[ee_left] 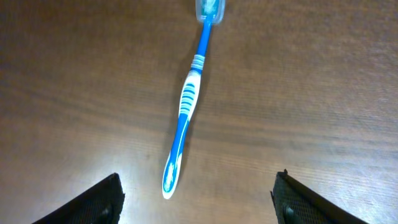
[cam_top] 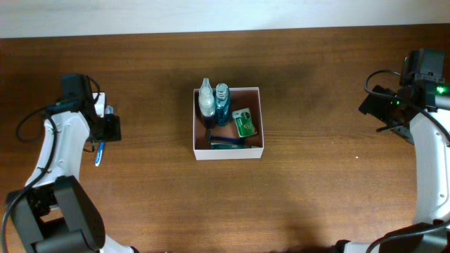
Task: Pack container
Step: 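Move left gripper to the blue toothbrush and grasp its handle, then lift the toothbrush with left gripper and carry it over the box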
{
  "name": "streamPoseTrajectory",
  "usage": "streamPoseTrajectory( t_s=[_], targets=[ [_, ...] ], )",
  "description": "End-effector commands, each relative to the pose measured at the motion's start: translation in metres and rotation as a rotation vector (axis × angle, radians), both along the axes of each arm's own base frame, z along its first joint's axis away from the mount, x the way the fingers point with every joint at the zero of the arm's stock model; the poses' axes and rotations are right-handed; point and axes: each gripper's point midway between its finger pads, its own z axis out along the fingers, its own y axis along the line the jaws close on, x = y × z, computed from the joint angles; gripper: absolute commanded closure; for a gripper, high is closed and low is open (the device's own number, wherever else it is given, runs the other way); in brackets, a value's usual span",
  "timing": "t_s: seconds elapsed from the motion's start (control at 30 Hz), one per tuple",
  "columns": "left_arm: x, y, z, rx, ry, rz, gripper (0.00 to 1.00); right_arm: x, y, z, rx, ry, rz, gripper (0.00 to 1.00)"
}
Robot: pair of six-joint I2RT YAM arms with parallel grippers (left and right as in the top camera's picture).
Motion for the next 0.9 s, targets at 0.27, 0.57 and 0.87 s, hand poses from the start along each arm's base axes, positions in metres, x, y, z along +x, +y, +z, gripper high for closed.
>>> streamPoseTrajectory(
  t_s=[0.27, 0.57, 0.87],
  targets=[
    [0.008, 0.002, -0.031, 0.031, -0.082, -0.069, 0.14, 0.0, -0.003, 0.001, -0.01, -0.001, -0.013, 0.01],
    [0.015, -0.004, -0.06, -0.018, -0.074, -0.084, 0.14, 0.0, -0.003, 0.001, -0.01, -0.001, -0.013, 0.01],
    [0.016, -0.01, -0.086, -0.06, -0.042, -0.093, 0.26, 0.0, -0.003, 0.001, -0.01, -0.001, -0.013, 0.01]
  ],
)
